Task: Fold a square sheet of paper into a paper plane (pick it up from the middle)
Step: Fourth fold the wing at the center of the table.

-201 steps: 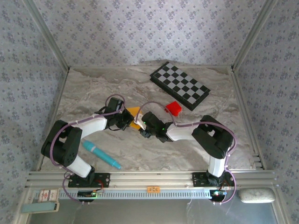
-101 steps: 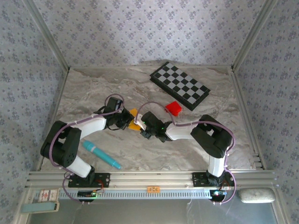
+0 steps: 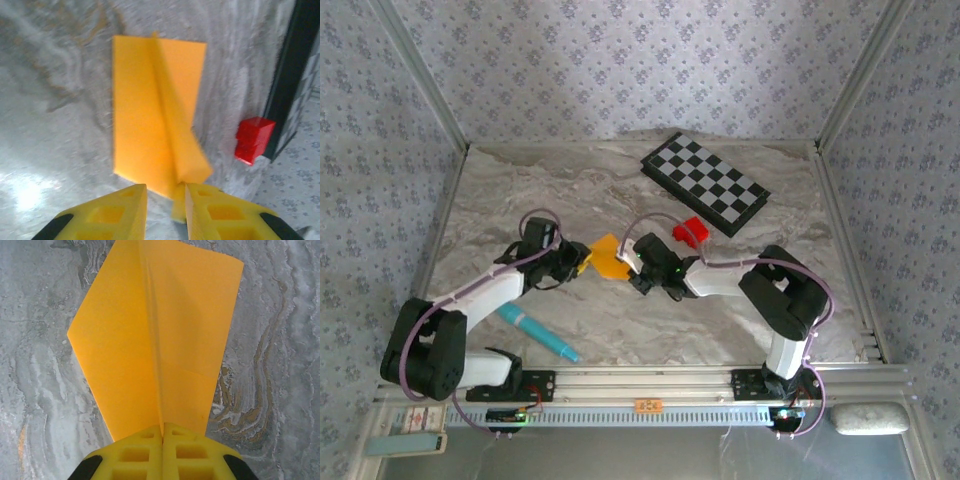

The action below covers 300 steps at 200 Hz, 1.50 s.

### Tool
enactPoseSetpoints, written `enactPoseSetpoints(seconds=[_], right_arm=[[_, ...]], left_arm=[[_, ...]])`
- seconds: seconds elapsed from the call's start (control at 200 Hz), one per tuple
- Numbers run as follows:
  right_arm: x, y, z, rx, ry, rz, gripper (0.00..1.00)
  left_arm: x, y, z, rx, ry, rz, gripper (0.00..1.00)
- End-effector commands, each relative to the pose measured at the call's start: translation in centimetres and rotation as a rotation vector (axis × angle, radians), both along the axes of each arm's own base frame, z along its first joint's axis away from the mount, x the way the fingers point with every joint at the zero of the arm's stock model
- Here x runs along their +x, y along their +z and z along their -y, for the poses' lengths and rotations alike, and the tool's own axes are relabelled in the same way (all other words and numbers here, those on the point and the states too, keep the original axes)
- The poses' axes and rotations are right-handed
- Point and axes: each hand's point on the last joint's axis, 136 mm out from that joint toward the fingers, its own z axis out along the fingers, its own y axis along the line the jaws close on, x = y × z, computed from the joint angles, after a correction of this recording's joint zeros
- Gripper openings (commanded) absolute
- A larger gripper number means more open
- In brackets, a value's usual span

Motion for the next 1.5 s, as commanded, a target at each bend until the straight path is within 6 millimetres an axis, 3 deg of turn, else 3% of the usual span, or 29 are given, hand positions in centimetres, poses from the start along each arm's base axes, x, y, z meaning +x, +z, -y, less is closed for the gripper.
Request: enactPoseSetpoints(seconds=[0.0, 0.365, 0.61, 0.855, 1.099, 1.494], right_arm=[[-0.9, -0.1, 0.3, 0.037, 0.004, -0.065, 0.06], [-0.8, -0.1, 0.3, 0.046, 0.001, -0.066, 0.06], [-0.7, -0.1, 0.4, 0.043, -0.001, -0.060, 0.06], [-0.7, -0.2, 0.5, 0.031, -0.001, -0.054, 0.09], [-1.2, -0.8, 0.2, -0.009, 0.022, -0.045, 0.23], [-0.6, -1.5, -0.1, -0.055, 0.033, -0.022, 0.28]], left_arm=[[-0.4, 0.0, 0.8, -0.028, -0.019, 0.022, 0.25], [1.2, -1.1, 4.1, -0.042, -0.132, 0.031, 0.17], [1.6, -2.8, 5.6, -0.037, -0.180, -0.006, 0.15], [0.9, -5.4, 5.4, 0.020, -0.186, -0.072, 0.14], [-0.2, -7.6, 4.7, 0.060, -0.181, -0.147, 0.12], [-0.6, -7.8, 4.5, 0.071, -0.187, -0.163, 0.12]])
